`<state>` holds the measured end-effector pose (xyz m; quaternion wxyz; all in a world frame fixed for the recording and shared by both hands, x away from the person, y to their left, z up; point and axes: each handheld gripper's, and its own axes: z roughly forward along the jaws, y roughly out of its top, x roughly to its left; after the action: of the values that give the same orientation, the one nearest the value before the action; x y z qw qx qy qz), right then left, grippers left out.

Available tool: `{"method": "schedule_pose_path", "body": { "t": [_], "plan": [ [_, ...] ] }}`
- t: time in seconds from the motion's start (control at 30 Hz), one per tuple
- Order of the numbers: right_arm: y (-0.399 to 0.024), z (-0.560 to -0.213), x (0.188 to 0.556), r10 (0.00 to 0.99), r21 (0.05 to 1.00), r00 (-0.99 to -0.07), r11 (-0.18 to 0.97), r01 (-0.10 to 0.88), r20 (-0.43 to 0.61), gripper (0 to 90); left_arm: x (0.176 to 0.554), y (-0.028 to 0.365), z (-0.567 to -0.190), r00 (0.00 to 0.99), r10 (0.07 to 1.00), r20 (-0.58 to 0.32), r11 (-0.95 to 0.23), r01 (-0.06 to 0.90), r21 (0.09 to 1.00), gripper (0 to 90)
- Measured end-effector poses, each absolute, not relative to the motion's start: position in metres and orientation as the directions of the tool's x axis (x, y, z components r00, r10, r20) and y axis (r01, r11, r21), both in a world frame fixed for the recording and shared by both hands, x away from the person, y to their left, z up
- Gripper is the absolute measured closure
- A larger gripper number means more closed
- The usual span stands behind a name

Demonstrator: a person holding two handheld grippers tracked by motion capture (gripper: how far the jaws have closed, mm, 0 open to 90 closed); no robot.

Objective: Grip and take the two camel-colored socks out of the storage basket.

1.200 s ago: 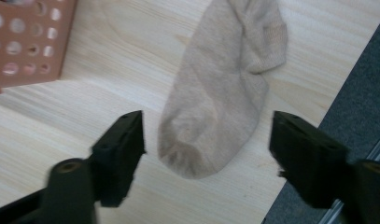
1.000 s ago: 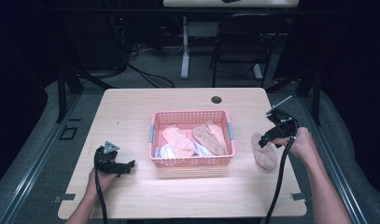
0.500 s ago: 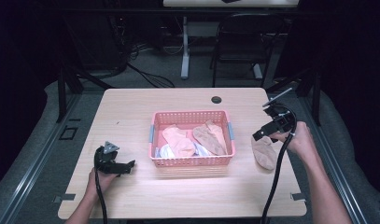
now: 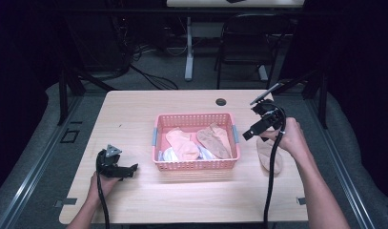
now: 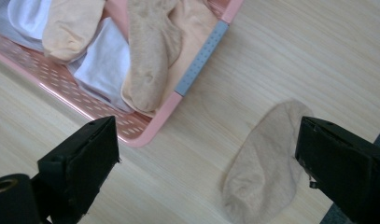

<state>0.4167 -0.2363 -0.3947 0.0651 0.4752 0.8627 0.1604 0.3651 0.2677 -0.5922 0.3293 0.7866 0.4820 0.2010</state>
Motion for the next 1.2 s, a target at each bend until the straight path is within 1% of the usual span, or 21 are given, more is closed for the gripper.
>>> {"method": "schedule_pose_path", "body": {
  "t": [0.3,0.43,0.6,0.77,1.0,1.1,1.2],
  "plan": [
    [-0.204,-0.392,0.423,0.811,0.329,-0.584,0.544,0.772,0.031,6.3,0.365,0.268,-0.592,0.454,0.891,-0.002,-0.318,0.626,0.712,0.0],
    [-0.190,-0.391,0.427,0.790,0.305,-0.612,0.579,0.756,0.019,7.1,0.365,0.268,-0.592,0.457,0.890,-0.003,-0.320,0.627,0.710,0.0],
    [-0.176,-0.391,0.432,0.780,0.291,-0.626,0.594,0.749,0.019,7.1,0.365,0.268,-0.592,0.455,0.890,-0.002,-0.319,0.626,0.711,0.0],
    [-0.163,-0.394,0.441,0.769,0.259,-0.638,0.609,0.750,0.040,6.9,0.365,0.268,-0.592,0.457,0.890,-0.002,-0.319,0.625,0.712,0.0],
    [-0.155,-0.405,0.445,0.765,0.255,-0.640,0.607,0.753,0.069,6.5,0.365,0.268,-0.592,0.458,0.889,-0.002,-0.320,0.625,0.712,0.0],
    [-0.151,-0.418,0.444,0.769,0.276,-0.633,0.592,0.758,0.090,6.5,0.365,0.268,-0.592,0.458,0.889,-0.003,-0.320,0.625,0.712,0.0],
    [-0.152,-0.425,0.444,0.757,0.261,-0.647,0.608,0.750,0.096,6.7,0.365,0.268,-0.592,0.458,0.889,-0.002,-0.320,0.625,0.712,0.0]
  ]
}}
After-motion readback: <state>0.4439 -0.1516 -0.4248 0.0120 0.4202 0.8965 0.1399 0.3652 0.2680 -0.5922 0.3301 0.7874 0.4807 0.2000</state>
